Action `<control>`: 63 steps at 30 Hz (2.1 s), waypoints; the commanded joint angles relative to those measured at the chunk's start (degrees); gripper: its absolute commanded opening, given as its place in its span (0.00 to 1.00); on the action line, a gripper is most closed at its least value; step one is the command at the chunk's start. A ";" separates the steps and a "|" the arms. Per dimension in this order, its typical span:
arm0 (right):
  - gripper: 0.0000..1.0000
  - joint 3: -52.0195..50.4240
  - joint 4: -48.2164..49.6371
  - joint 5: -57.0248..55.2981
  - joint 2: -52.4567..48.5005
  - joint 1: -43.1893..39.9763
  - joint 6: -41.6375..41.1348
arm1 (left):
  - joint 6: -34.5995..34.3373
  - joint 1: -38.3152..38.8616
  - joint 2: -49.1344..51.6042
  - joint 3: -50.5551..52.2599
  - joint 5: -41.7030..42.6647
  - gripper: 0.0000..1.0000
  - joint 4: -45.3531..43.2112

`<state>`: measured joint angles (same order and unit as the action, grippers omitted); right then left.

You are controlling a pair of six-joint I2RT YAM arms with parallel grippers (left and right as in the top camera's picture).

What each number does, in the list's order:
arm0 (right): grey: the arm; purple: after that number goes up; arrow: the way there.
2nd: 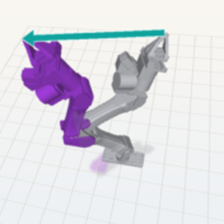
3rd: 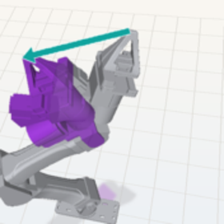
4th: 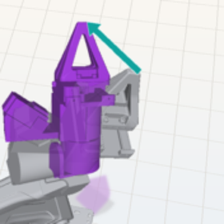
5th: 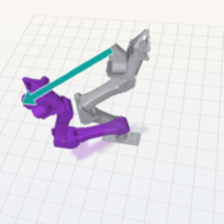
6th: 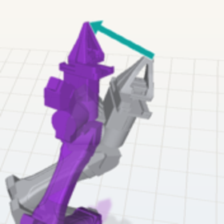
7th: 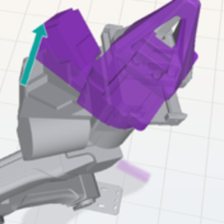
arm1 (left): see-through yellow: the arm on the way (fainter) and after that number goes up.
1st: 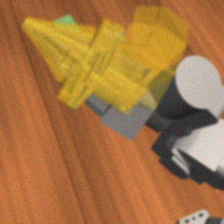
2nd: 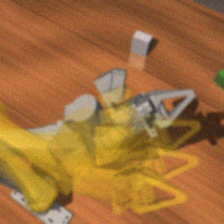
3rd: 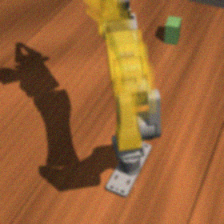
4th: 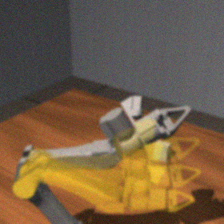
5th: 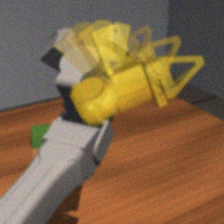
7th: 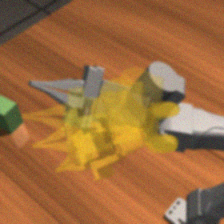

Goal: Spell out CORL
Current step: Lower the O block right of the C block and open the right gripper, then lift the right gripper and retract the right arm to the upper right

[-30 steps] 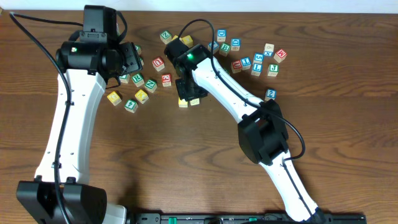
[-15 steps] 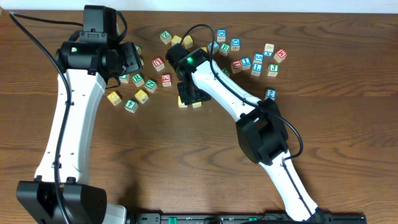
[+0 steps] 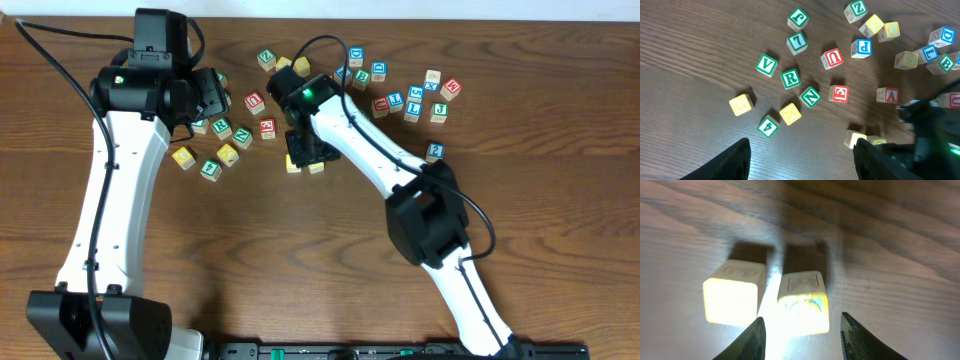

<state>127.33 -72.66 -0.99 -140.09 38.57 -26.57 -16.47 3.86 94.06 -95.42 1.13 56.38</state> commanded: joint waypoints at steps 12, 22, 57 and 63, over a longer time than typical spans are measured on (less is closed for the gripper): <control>0.42 -0.17 -4.46 -0.42 5.92 -6.47 0.94 | -1.29 -0.02 0.37 0.90 -0.68 0.65 -0.07; 0.38 -7.69 -0.98 -0.57 5.92 -6.56 0.92 | -1.40 0.15 0.46 1.25 -0.66 0.65 0.11; 0.39 -15.96 9.20 3.13 5.92 -2.60 0.44 | -1.38 2.34 3.58 1.25 -0.68 0.65 -0.09; 0.39 -15.93 10.05 3.13 5.92 -2.58 0.42 | -1.38 2.34 3.58 1.25 -0.70 0.65 -0.09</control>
<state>111.57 -63.00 1.87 -135.00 35.62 -26.30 -17.78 6.33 97.43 -94.96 1.13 56.38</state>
